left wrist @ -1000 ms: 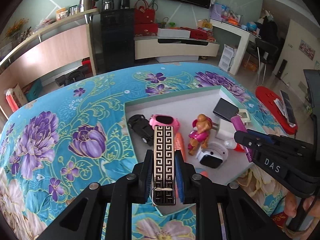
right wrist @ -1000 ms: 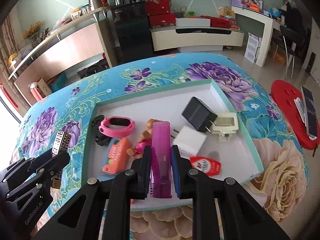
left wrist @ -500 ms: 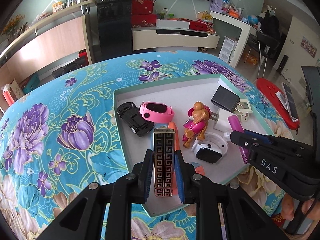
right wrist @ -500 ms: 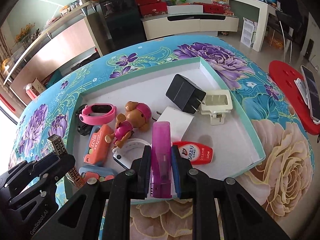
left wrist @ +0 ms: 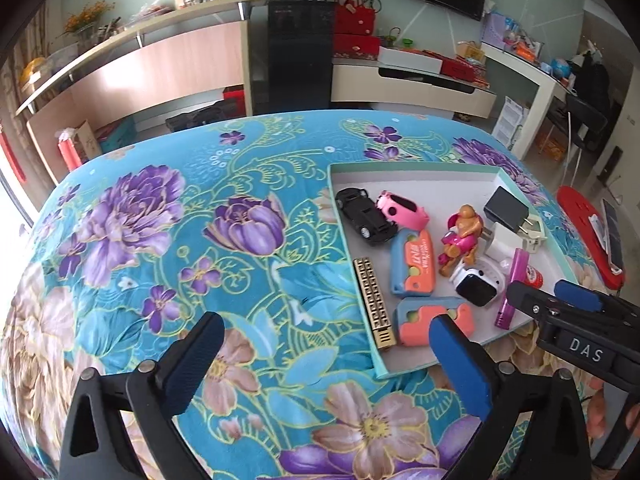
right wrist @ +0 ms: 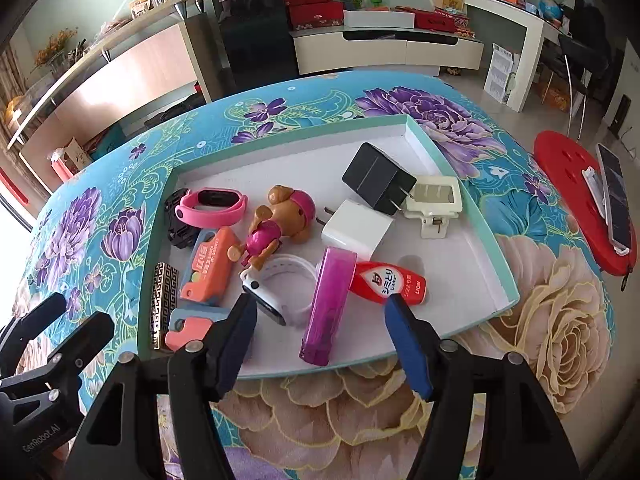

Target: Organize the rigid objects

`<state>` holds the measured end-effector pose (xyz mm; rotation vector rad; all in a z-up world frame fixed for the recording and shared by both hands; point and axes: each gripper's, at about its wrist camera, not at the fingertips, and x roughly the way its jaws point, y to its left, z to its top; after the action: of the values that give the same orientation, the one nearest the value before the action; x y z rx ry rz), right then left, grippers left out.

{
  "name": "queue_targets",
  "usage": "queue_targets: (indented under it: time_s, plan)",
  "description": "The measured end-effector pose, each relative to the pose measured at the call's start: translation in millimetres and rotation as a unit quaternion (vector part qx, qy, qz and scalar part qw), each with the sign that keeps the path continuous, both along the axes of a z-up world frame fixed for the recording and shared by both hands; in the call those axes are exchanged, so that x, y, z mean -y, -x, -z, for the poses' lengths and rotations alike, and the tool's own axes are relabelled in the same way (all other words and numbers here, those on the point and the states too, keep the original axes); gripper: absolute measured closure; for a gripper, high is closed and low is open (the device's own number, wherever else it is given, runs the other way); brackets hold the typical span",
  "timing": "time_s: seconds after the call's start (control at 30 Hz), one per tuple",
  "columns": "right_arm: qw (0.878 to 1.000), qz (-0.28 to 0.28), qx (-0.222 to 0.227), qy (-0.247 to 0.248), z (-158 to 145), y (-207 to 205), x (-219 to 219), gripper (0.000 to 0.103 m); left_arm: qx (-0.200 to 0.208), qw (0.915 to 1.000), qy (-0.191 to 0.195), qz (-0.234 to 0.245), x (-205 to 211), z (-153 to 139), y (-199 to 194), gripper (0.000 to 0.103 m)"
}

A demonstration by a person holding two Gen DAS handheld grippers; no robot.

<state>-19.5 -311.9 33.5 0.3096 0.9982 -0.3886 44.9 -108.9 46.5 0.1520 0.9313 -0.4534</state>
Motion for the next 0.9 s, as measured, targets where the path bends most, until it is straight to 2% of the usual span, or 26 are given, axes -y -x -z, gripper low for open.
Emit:
queue_targets:
  time_s: [0.2, 0.47, 0.63, 0.83, 0.9]
  plan:
    - [1.000, -0.025, -0.019, 0.003, 2, 10, -25, 0.020, -0.011, 0.9985, -0.026, -0.046, -32, 10, 13, 0.000]
    - [0.998, -0.054, -0.036, 0.009, 9, 18, -57, 0.020, -0.002, 0.9958, -0.017, -0.090, -58, 6, 23, 0.000]
    - [0.998, -0.050, -0.035, 0.010, 15, 21, -64, 0.020, 0.007, 0.9943, -0.032, -0.101, -64, 15, 31, 0.000]
    - [0.999, -0.046, -0.024, 0.014, 22, 28, -73, 0.020, -0.005, 0.9926, -0.056, -0.108, -64, 34, 42, 0.000]
    - [0.999, -0.047, -0.016, 0.015, 23, 29, -76, 0.020, 0.004, 0.9920, -0.064, -0.109, -65, 37, 47, 0.000]
